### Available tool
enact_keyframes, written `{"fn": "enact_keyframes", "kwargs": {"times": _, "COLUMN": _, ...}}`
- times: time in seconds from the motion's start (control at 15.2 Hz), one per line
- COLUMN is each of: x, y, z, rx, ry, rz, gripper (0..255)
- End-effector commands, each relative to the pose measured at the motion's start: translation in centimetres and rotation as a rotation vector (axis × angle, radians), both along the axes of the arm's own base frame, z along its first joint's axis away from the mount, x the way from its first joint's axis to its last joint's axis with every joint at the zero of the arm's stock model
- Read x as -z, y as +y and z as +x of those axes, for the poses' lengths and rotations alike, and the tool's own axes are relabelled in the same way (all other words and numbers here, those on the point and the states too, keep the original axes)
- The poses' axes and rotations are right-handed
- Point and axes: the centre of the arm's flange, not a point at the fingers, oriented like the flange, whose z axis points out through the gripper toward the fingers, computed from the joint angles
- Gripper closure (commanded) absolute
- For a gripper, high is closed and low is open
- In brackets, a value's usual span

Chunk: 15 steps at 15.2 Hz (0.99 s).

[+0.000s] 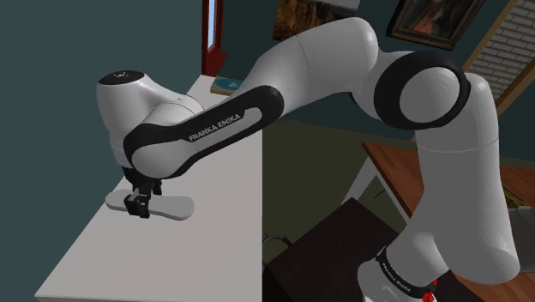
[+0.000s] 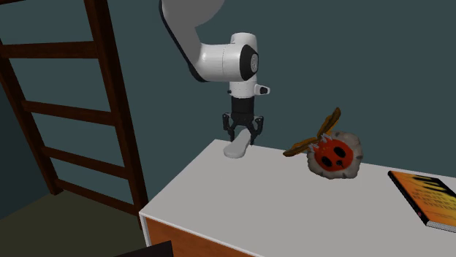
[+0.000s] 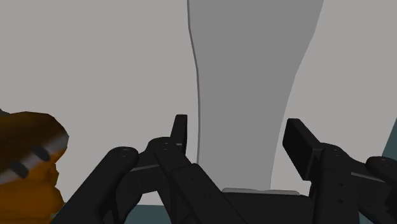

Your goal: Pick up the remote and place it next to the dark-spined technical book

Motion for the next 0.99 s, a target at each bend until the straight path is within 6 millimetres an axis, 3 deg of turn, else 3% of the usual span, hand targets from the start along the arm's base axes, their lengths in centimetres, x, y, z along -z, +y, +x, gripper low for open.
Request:
{"fn": "enact_keyframes", "kwargs": {"times": 0.0, "x": -0.3, "y": -1.8, "z": 0.8, "rx": 0.0, "ry": 0.0, "rz": 0.0, "gripper": 255}}
{"fn": "enact_keyframes", "kwargs": {"times": 0.92, "x": -0.4, "y": -18.7, "z": 8.3, "rx": 0.0, "ry": 0.0, "rz": 0.0, "gripper": 255}}
